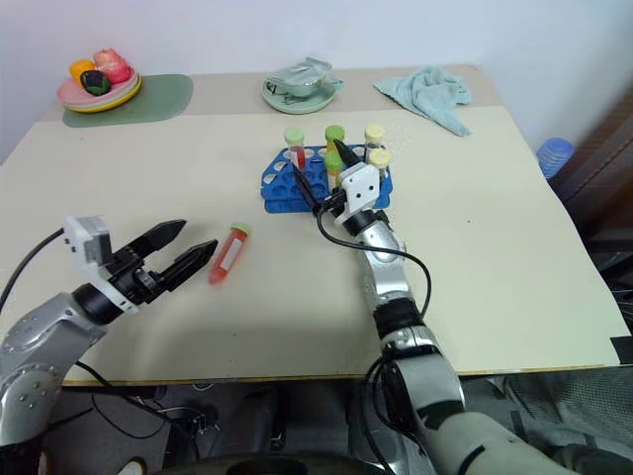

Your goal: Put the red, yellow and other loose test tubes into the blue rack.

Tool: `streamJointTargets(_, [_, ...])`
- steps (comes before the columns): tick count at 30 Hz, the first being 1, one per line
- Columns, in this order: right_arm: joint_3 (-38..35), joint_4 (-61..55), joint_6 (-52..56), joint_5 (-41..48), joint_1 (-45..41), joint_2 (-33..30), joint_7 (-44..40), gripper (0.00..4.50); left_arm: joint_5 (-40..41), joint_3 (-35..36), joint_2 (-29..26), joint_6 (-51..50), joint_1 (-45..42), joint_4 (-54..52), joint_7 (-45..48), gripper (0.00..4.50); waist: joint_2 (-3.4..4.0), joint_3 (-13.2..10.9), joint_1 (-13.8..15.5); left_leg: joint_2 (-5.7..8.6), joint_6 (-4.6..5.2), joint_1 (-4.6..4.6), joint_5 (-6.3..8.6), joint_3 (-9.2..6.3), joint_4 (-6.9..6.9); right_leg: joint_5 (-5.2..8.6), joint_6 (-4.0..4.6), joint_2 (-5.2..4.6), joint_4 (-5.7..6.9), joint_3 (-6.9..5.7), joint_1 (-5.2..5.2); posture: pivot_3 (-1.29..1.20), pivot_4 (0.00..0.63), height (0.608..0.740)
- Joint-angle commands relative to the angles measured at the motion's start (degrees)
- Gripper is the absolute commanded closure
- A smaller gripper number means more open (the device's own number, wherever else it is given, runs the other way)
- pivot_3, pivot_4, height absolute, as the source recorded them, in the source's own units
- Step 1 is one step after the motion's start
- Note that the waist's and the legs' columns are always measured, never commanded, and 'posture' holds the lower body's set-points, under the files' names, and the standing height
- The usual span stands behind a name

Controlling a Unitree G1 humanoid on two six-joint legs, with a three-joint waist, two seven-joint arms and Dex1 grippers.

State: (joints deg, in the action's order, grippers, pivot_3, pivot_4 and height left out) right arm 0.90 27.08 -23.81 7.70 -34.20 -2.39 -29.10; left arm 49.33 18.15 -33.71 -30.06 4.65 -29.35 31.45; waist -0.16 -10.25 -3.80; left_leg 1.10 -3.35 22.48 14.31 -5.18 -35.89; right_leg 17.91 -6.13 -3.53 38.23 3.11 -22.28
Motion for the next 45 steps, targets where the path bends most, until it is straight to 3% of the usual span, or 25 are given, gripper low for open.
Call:
streamJointTargets(1, [2.07, -14.45, 13.09, 3.36, 3.33, -3.44, -3.23, 0.05, -1.38, -1.21, -0.9, -1.62, -1.63, 0.75, -0.52, 0.0, 0.0, 0.0, 0.05, 0.0, 0.0, 0.0, 0.0, -0.01, -0.01, 0.0, 0.0, 0.0, 0.0, 0.0, 0.0, 0.0, 0.15, 0.74])
streamJointTargets(6, [3.73, -28.0, 30.0, 7.14, 7.55, -12.27, -9.42, 0.05, -5.11, -3.54, -0.48, -5.09, -4.59, -1.42, -7.17, 0.0, -0.02, 0.0, 0.4, 0.01, 0.01, 0.0, 0.0, 0.0, 0.0, 0.0, 0.0, -0.02, -0.02, 0.01, -0.01, 0.0, 0.15, 0.74])
streamJointTargets(10, [3.4, -37.18, 41.57, 11.24, 11.2, -21.31, -15.43, 0.05, -5.14, -4.67, -1.96, -15.04, -8.1, -4.58, -16.08, 0.0, -0.05, -0.01, 1.27, 0.01, 0.02, 0.03, 0.01, -0.01, -0.02, 0.0, -0.01, -0.03, -0.06, 0.01, 0.01, 0.0, 0.15, 0.74])
streamJointTargets(13, [2.54, -43.37, 47.81, 14.68, 14.62, -29.79, -21.74, 0.05, -0.48, -3.7, -1.57, -25.05, -13.54, -5.17, -23.12, 0.0, -0.08, -0.03, 1.54, 0.04, 0.03, 0.05, 0.02, 0.0, -0.04, 0.0, -0.03, -0.06, -0.1, 0.01, 0.03, 0.0, 0.15, 0.74])
streamJointTargets(17, [-1.34, -45.45, 49.26, 18.53, 18.6, -37.85, -28.26, 0.05, 3.51, -3.47, -0.17, -45.7, -24.31, -1.05, -32.61, 0.0, -0.36, -0.17, 1.82, 0.09, 0.05, 0.1, 0.03, 0.02, -0.16, 0.0, -0.06, -0.05, -0.11, -0.06, 0.09, 0.0, 0.15, 0.74])
streamJointTargets(20, [-3.51, -44.25, 45.72, 18.58, 21.53, -41.89, -32.89, 0.05, 2.72, -1.47, 4.68, -55.63, -31.87, 2.99, -36.87, 0.0, -0.45, -0.23, 1.56, 0.12, 0.06, 0.1, 0.03, 0.03, -0.16, 0.0, -0.08, -0.03, -0.11, -0.08, 0.1, 0.0, 0.15, 0.74])
streamJointTargets(22, [-4.73, -43.46, 45.06, 18.73, 22.43, -43.07, -33.69, 0.05, 0.91, -0.04, 7.39, -60.81, -36.28, 6.2, -38.44, 0.0, -0.63, -0.34, 1.46, 0.12, 0.07, 0.11, 0.04, 0.02, -0.16, 0.0, -0.08, -0.01, -0.1, -0.09, 0.09, 0.0, 0.15, 0.74])
streamJointTargets(24, [-5.35, -42.56, 43.65, 18.05, 22.4, -43.77, -34.17, 0.05, 1.43, -2.13, 6.77, -62.3, -39.72, 12.94, -41.25, 0.0, -0.7, -0.38, 1.21, 0.1, 0.06, 0.1, 0.04, 0.02, -0.17, 0.0, -0.08, 0.02, -0.07, -0.09, 0.07, 0.0, 0.15, 0.74])
streamJointTargets(31, [-6.27, -43.32, 43.89, 18.28, 20.81, -43.77, -32.98, 0.05, 3.98, -13.67, 0.23, -62.44, -51.66, 35.04, -45.3, 0.0, -0.78, -0.42, 1.67, 0.13, 0.03, 0.12, 0.02, 0.02, -0.2, -0.01, -0.09, -0.04, -0.05, -0.07, 0.03, 0.0, 0.15, 0.74])
streamJointTargets(39, [-6.33, -44.61, 44.1, 17.93, 20.62, -44.46, -32.63, 0.05, 5.7, -25.83, -3.11, -62.44, -65.93, 52.32, -40.95, 0.0, -0.83, -0.45, 2.67, 0.18, -0.3, 0.46, -0.17, 0.02, -0.25, -0.05, -0.16, -0.08, -0.06, -0.09, -0.27, 0.0, 0.15, 0.74])
streamJointTargets(45, [-6.8, -46.88, 44.3, 18.2, 22.39, -43.97, -31.14, 0.05, 5.44, -32.21, -5.22, -62.44, -70.36, 59.56, -38.82, 0.0, -0.83, -0.45, 2.69, 0.2, -0.34, 0.75, -0.19, -0.01, -0.27, -0.05, -0.18, -0.06, -0.06, -0.1, -0.54, 0.0, 0.15, 0.74])
